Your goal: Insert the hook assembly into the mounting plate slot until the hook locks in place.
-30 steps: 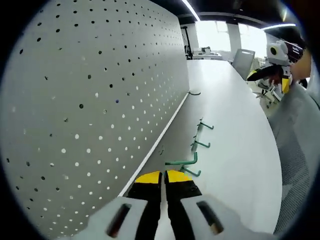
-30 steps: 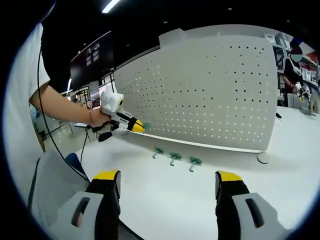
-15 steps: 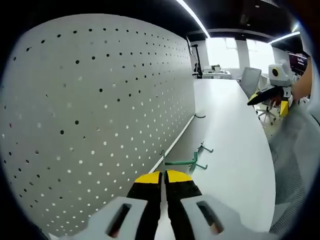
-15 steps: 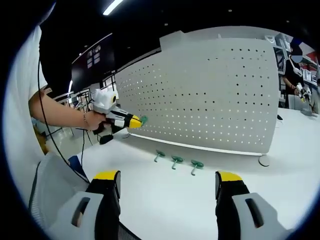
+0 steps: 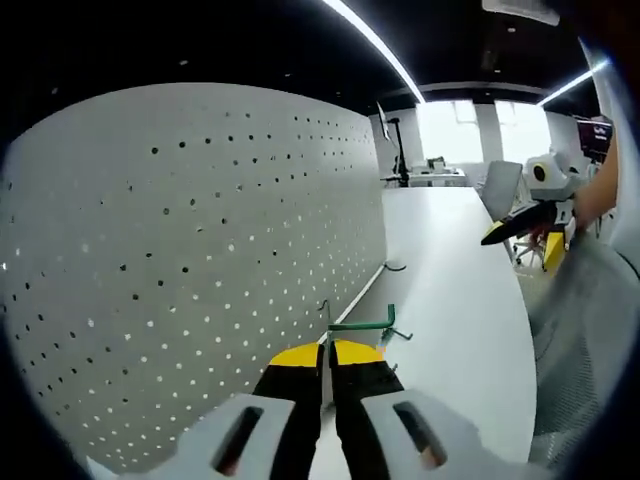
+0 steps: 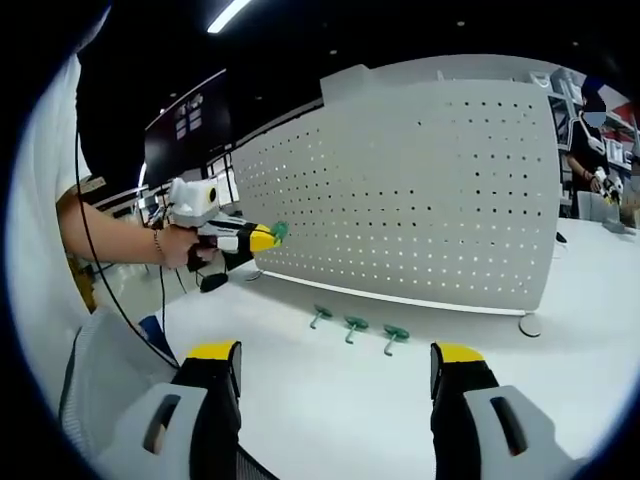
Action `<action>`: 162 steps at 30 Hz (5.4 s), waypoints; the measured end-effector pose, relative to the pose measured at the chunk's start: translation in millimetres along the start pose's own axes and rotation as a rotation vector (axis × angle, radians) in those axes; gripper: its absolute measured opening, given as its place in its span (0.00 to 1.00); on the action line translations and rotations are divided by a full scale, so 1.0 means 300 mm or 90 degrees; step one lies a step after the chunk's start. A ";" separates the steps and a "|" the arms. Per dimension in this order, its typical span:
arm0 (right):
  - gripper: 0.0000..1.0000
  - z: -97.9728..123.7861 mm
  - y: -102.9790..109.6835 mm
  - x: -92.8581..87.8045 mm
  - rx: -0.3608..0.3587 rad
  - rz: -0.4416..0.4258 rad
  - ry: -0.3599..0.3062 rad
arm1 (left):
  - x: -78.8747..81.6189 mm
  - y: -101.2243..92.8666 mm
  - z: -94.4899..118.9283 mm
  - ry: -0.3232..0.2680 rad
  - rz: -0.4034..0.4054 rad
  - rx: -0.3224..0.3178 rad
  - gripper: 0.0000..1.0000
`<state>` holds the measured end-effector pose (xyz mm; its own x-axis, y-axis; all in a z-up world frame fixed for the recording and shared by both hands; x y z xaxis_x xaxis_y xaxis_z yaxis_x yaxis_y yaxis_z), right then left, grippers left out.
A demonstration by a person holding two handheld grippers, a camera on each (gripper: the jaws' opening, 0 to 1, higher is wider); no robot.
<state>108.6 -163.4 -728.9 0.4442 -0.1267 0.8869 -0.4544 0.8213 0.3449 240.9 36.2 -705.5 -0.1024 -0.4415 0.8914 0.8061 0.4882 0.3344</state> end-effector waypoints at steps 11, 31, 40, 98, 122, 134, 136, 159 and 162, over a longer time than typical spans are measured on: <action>0.75 -0.002 0.006 -0.006 0.003 -0.005 -0.001 | 0.076 -0.013 0.064 -0.064 0.023 0.039 0.02; 0.74 -0.005 0.012 -0.009 0.008 -0.004 0.001 | 0.168 -0.029 0.132 -0.127 0.080 0.093 0.02; 0.74 0.000 0.020 0.008 0.016 -0.006 -0.018 | 0.175 -0.044 0.128 -0.124 0.082 0.091 0.02; 0.58 -0.220 0.342 0.256 0.245 -0.006 -0.161 | 0.201 -0.116 0.102 -0.128 0.082 0.080 0.02; 0.43 -0.305 0.433 0.297 0.287 -0.034 -0.165 | 0.221 -0.150 0.085 -0.137 0.093 0.069 0.02; 0.23 -0.339 0.435 0.300 0.284 -0.049 -0.148 | 0.225 -0.147 0.093 -0.138 0.094 0.070 0.02; 0.17 -0.341 0.434 0.293 0.282 -0.050 -0.143 | 0.224 -0.147 0.093 -0.137 0.095 0.069 0.02; 0.04 -0.369 0.420 0.293 0.244 -0.054 -0.149 | 0.218 -0.161 0.090 -0.130 0.099 0.071 0.02; 0.03 -0.370 0.420 0.293 0.241 -0.056 -0.150 | 0.217 -0.160 0.091 -0.130 0.105 0.075 0.02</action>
<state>176.0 -9.4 -641.7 0.3250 -0.3458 0.8802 -0.6925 0.5469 0.4705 179.7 4.5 -655.2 -0.1002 -0.1931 0.9760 0.7497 0.6303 0.2017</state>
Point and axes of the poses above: the point that each gripper's makers call its tool centre point, and the gripper's own axes: z roughly backward along the fingers, y roughly to its left, x roughly out of its top, the point moved 1 cm from there along z, roughly backward along the fingers, and after that the axes turned 12 degrees about -z, right-handed, at the moved point
